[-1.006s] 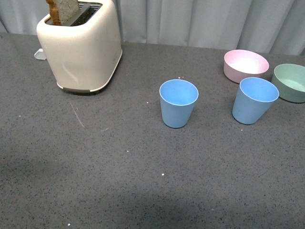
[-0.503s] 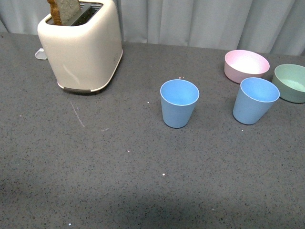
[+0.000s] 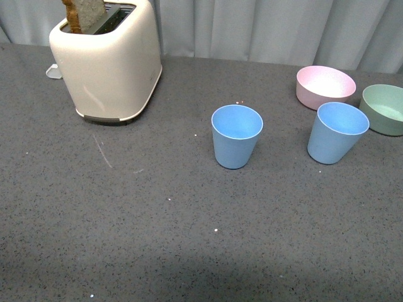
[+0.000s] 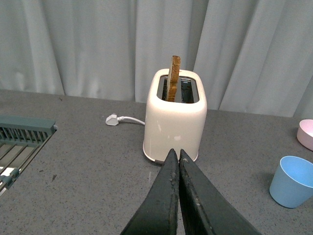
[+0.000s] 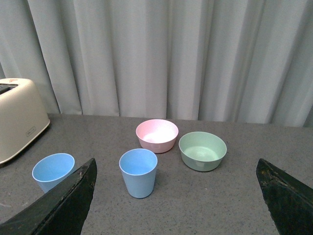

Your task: Stack blue cups with both arms

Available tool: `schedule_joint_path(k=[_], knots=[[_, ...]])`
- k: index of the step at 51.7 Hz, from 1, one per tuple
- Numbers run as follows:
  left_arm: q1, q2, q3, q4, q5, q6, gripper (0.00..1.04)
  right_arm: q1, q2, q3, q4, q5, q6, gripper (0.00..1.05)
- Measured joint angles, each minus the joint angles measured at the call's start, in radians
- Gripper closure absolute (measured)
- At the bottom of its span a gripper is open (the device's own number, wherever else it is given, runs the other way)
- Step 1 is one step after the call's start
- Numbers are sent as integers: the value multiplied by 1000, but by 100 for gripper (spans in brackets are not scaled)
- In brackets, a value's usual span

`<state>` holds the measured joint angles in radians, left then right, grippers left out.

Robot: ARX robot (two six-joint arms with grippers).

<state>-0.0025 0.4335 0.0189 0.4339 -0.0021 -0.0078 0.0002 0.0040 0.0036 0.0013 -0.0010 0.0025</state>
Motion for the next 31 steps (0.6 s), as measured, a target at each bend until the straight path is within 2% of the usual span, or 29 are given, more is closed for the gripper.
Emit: schedule_joint_path(k=[31], knots=[[0, -216, 0, -213, 0, 0, 101, 0, 0, 0, 0, 0, 0, 10]])
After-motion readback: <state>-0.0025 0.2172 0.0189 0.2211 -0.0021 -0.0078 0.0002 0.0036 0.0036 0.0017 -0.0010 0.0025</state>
